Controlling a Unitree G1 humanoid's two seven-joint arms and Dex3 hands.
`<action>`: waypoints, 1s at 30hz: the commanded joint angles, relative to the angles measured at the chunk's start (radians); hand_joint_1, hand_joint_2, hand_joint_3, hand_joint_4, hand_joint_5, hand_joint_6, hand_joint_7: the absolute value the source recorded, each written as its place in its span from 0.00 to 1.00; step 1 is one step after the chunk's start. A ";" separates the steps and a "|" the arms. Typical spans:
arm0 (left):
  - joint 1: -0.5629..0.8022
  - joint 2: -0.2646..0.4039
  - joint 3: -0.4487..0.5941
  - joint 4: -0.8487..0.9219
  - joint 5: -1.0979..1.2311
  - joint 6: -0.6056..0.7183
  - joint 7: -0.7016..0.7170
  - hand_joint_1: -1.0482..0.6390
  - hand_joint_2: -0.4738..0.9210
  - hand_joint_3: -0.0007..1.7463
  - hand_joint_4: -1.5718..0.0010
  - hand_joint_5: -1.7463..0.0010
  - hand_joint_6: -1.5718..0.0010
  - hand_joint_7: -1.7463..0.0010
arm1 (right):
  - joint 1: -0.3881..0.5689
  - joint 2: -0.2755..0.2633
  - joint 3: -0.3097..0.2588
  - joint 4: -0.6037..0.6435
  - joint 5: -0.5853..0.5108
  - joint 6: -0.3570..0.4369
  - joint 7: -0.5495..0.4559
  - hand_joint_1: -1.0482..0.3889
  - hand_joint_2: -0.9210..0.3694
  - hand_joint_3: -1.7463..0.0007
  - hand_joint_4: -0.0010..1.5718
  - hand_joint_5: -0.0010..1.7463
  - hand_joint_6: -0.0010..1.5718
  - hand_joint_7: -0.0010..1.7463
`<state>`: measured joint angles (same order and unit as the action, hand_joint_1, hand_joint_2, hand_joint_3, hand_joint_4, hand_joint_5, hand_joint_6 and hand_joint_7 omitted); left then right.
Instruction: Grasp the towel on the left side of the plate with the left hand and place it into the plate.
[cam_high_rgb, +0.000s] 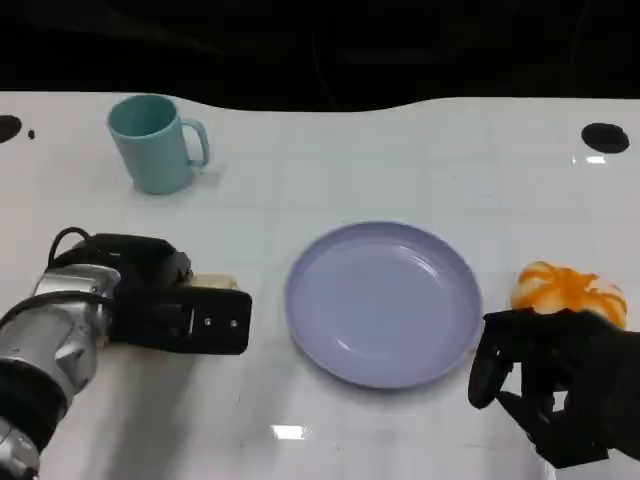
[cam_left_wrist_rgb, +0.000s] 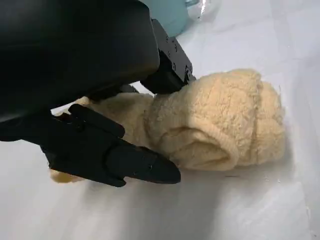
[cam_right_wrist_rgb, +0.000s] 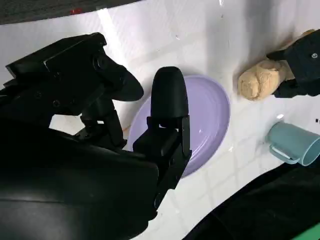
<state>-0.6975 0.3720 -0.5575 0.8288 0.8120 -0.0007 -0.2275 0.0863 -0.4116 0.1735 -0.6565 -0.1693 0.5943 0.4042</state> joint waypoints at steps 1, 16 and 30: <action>0.002 -0.006 0.003 0.032 -0.021 -0.021 0.029 0.42 1.00 0.13 0.48 0.85 0.41 0.90 | 0.001 -0.015 -0.010 -0.012 0.003 0.006 0.004 0.72 0.28 0.38 0.46 1.00 0.44 0.81; 0.087 -0.053 0.145 -0.033 -0.151 -0.041 0.337 0.50 0.90 0.34 0.45 0.00 0.60 0.00 | -0.002 -0.016 -0.007 -0.017 0.002 0.016 0.002 0.72 0.28 0.39 0.46 1.00 0.45 0.81; 0.150 -0.089 0.199 -0.401 -0.200 0.118 0.241 0.50 0.81 0.46 0.42 0.00 0.59 0.00 | -0.011 -0.011 0.006 -0.017 -0.004 0.029 -0.002 0.72 0.29 0.37 0.46 1.00 0.45 0.81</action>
<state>-0.5555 0.2635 -0.3593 0.4776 0.6098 0.1199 0.0366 0.0805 -0.4142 0.1770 -0.6712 -0.1698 0.6130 0.4048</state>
